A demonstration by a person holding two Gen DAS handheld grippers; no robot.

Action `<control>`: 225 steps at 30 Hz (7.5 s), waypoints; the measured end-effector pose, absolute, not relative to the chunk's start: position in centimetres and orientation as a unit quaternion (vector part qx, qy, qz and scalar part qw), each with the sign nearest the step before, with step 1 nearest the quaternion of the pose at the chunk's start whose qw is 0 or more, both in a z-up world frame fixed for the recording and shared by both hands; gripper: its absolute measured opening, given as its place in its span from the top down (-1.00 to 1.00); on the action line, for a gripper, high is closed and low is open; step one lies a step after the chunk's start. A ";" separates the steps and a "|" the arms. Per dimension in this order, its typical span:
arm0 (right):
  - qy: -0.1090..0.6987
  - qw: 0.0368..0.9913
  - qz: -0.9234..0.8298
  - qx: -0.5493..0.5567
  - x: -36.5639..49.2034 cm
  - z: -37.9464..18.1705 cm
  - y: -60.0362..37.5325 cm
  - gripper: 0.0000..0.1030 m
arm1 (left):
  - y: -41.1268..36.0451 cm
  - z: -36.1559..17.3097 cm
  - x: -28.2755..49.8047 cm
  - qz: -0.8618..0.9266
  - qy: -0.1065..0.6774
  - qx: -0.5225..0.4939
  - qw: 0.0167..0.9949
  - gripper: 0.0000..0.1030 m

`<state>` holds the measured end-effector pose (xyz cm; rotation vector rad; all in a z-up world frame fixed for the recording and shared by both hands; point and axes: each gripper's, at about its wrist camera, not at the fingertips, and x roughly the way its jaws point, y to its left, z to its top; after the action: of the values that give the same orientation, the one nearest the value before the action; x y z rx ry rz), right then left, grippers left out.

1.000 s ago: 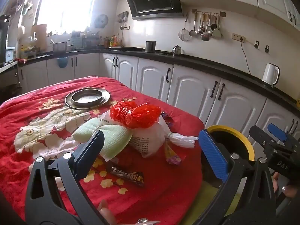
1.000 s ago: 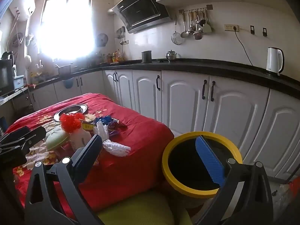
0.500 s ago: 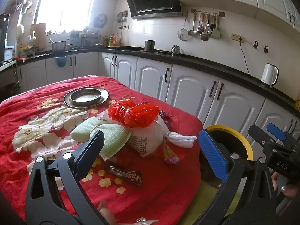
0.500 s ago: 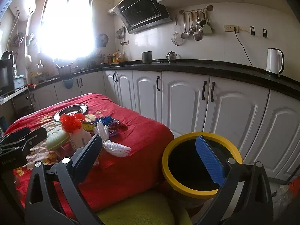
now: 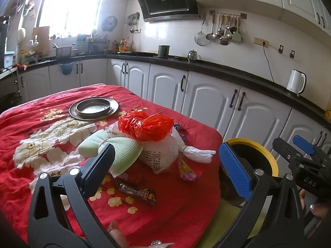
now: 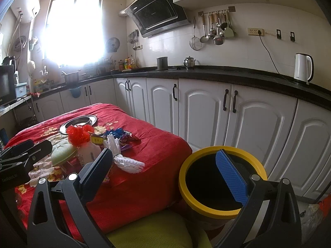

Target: Collect trash

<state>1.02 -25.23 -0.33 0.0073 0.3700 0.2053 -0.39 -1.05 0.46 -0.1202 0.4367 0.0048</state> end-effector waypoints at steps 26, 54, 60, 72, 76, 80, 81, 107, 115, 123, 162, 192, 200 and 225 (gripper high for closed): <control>0.181 0.975 0.126 -0.005 0.6 0.4 -24.6 -0.88 | -0.5 -0.1 -0.3 0.005 0.223 -0.074 0.972 -0.80; 0.198 0.919 0.329 -0.089 5.9 0.9 -14.0 -0.88 | 12.4 -1.8 1.9 0.124 0.256 -0.169 0.944 -0.80; 0.204 0.907 0.350 -0.110 7.5 0.4 -11.6 -0.88 | 14.5 -3.3 4.1 0.115 0.301 -0.189 0.928 -0.80; 0.239 0.880 0.393 -0.120 11.6 -0.9 -8.1 -0.28 | 17.2 -6.9 7.5 0.056 0.343 -0.291 0.891 -0.80; 0.255 0.873 0.402 -0.109 12.3 -1.5 -8.0 0.00 | 17.1 -7.4 8.2 0.046 0.346 -0.307 0.885 -0.80; 0.260 0.869 0.407 -0.104 12.3 -2.0 -7.9 0.26 | 17.3 -7.6 8.4 0.036 0.339 -0.327 0.881 -0.79; 0.261 0.868 0.409 -0.103 12.3 -2.1 -7.9 0.33 | 17.3 -7.6 8.4 0.035 0.340 -0.328 0.881 -0.75; 0.215 0.878 0.421 -0.081 11.2 0.5 -9.2 0.80 | 16.6 -3.3 5.7 0.014 0.293 -0.339 0.894 0.49; 0.201 0.885 0.414 -0.075 10.6 2.2 -11.1 0.80 | 15.0 0.1 5.3 0.010 0.261 -0.298 0.918 0.49; 0.204 0.895 0.391 -0.071 10.0 2.6 -14.3 0.80 | 12.4 1.9 6.0 -0.006 0.250 -0.266 0.931 0.49; 0.216 0.948 0.233 0.002 9.8 3.1 -29.8 0.80 | -4.3 3.4 11.0 -0.117 0.252 -0.136 0.951 0.49; 0.308 0.939 0.138 0.064 11.7 -1.8 -39.1 0.80 | -15.9 -1.0 15.4 -0.168 0.299 -0.071 0.937 0.50; 0.332 0.930 0.125 0.095 12.1 -3.7 -41.3 0.80 | -18.5 -3.1 17.2 -0.175 0.322 -0.052 0.929 0.50; 0.346 0.926 0.090 0.124 12.8 -5.2 -42.7 0.11 | -17.8 -4.3 17.9 -0.157 0.334 -0.074 0.926 -0.75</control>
<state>12.82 -42.70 -5.23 0.2546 0.7087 0.1852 17.86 -17.80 -4.31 -0.1512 0.6857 -0.3223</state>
